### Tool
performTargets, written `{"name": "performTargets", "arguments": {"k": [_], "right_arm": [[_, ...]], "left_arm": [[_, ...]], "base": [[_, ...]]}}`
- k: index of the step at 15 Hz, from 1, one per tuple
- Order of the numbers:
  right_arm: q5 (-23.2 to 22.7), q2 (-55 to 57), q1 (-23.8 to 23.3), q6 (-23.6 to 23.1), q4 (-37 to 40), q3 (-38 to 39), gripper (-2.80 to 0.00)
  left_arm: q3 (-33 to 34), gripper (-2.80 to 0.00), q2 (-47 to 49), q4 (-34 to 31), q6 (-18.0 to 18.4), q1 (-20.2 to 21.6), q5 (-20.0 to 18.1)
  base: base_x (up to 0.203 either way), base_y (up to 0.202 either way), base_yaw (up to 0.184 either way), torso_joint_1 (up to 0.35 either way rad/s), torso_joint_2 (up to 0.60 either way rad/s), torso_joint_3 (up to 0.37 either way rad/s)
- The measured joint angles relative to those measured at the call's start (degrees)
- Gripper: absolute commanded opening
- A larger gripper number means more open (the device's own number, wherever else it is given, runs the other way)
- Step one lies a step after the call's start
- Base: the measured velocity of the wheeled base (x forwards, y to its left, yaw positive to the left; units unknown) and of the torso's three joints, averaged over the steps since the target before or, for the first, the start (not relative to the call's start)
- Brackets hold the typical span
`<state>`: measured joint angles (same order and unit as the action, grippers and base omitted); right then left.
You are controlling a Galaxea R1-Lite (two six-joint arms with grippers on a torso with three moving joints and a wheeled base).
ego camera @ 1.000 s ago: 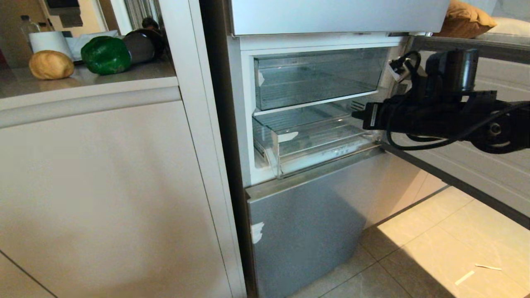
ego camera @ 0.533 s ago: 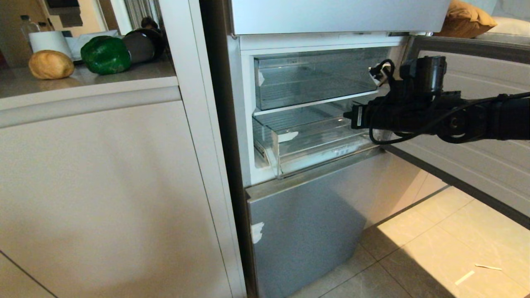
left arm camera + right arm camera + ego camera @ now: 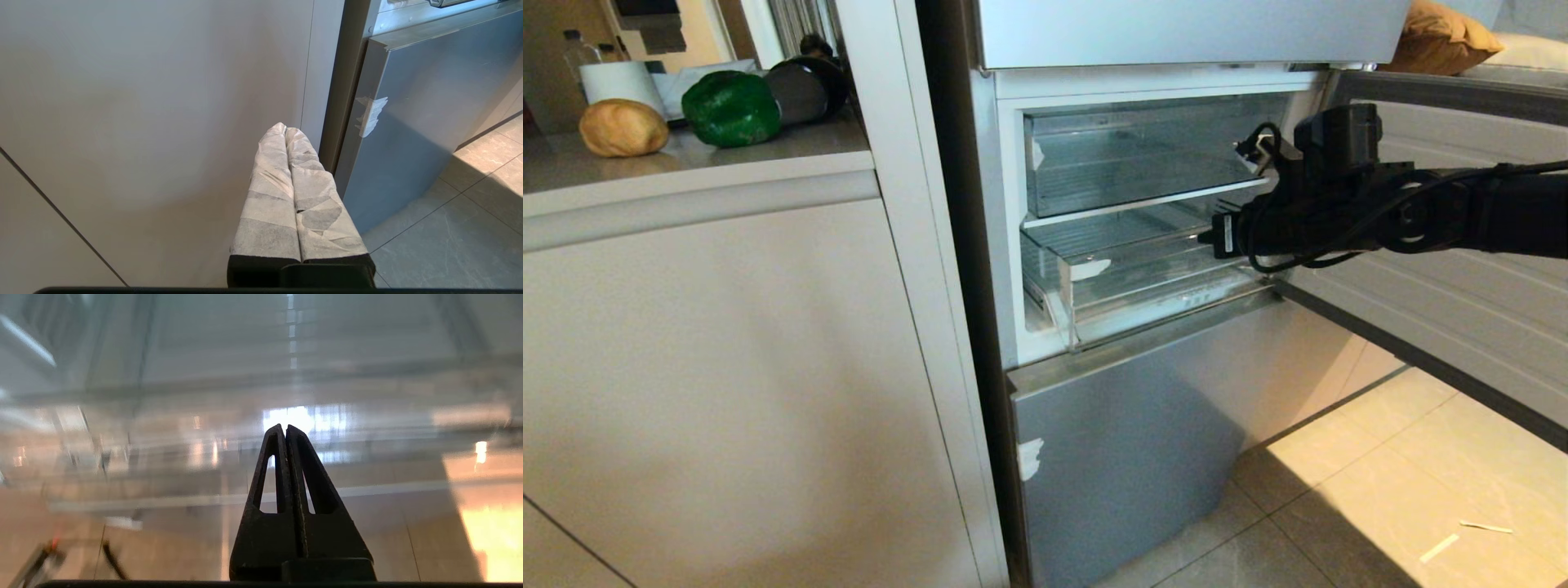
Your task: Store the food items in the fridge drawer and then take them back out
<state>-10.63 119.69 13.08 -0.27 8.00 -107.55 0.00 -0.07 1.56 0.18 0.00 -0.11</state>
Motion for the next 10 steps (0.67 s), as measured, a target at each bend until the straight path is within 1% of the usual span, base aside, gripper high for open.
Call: {"name": "performTargets", "arguments": {"k": [2,4,7,10], "right_arm": [[-0.07,-0.85,0.06,-0.27,3.93,-0.23,-2.8],[-0.11,-1.86,0.19,-0.36,4.64,-0.39,-2.8],[0.0,-1.9,0.2,-2.15,2.63,-1.59,-2.8],[0.22,0.59,-0.07,-3.42,-2.7,-2.13,-2.8]], "left_arm": [[0.0,-2.8,0.0,-0.01,0.0,0.0,-0.05],[0.0,-2.8,0.0,0.0,-0.01,0.0,-0.02],[0.0,-2.8,0.0,0.0,-0.01,0.0,-0.02],[0.0,-2.8,0.0,-0.02,0.0,0.0,-0.02]], "base": [[0.0,0.0,0.0,0.0,0.0,0.0],[0.0,0.0,0.0,0.0,0.0,0.0],[0.0,0.0,0.0,0.0,0.0,0.0],[0.0,0.0,0.0,0.0,0.0,0.0]]}}
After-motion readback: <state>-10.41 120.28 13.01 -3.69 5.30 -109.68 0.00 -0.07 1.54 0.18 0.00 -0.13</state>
